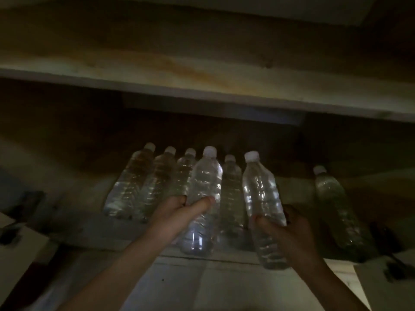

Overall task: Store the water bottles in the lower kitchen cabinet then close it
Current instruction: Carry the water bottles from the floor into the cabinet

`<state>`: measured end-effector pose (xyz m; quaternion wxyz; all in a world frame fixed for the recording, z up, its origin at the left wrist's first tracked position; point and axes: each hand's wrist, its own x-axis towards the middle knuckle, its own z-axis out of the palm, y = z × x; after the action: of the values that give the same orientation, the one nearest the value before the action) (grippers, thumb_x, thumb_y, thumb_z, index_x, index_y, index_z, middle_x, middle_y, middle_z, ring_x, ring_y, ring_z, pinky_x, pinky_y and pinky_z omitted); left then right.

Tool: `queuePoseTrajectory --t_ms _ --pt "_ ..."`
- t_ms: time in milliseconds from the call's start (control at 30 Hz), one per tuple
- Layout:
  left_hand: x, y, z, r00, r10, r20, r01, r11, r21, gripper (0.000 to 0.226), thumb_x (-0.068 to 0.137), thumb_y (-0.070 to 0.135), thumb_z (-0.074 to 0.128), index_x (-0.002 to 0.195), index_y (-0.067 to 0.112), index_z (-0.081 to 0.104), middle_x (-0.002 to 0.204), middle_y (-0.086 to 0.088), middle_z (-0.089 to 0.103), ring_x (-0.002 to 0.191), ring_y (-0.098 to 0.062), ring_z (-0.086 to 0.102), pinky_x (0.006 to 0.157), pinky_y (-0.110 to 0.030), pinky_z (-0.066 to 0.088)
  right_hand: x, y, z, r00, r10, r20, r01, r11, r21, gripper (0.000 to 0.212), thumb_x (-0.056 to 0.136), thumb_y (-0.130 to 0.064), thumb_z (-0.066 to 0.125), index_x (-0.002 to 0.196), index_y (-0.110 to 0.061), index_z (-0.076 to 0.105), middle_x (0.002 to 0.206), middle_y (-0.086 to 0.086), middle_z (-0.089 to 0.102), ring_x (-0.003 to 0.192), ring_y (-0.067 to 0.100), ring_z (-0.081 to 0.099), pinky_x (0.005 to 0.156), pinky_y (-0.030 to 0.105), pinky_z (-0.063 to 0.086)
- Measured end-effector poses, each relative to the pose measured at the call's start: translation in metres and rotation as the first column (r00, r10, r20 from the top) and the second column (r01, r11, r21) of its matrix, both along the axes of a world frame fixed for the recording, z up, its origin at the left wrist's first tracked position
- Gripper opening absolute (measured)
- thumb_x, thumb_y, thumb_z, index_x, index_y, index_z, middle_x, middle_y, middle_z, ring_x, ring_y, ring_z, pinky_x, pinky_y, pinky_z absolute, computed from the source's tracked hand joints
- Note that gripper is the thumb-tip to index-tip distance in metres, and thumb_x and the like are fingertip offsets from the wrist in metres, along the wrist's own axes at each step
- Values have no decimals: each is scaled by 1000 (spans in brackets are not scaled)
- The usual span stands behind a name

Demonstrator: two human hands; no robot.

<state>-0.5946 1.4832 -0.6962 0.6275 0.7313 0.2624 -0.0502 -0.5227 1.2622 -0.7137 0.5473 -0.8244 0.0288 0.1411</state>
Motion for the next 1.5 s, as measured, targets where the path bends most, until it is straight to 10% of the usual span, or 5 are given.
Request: queuePoseTrajectory --t_ms 267,700,1233,1500 --pt "19 7 -7 997 77 27 -81 974 213 35 72 60 72 55 29 70 52 9 65 60 -12 64 64 -28 45 24 9 -34 998 -36 -52 33 998 -53 23 69 -36 82 78 -16 76 73 2 76 72 21 74 78 47 60" --pt "29 24 -16 995 92 -38 -81 970 229 45 69 67 70 74 23 74 73 4 74 79 -18 69 84 -37 53 26 10 -45 996 -6 87 10 999 -43 12 85 -14 72 77 -21 68 76 -4 72 75 13 68 63 22 46" --pt "51 12 -4 1000 -2 -4 3 879 477 54 73 68 66 52 21 52 46 9 49 52 -13 53 52 -25 34 43 16 -56 982 22 189 -24 1000 5 12 92 -13 65 103 -17 68 82 -16 66 65 -19 60 55 -1 41" --pt "72 -10 -8 999 -31 -22 38 881 472 59 73 73 59 69 16 69 62 1 66 61 -15 64 54 -25 43 43 13 -55 980 23 199 -39 996 78 14 91 -1 63 105 -2 67 79 -6 66 60 -19 61 52 -1 40"
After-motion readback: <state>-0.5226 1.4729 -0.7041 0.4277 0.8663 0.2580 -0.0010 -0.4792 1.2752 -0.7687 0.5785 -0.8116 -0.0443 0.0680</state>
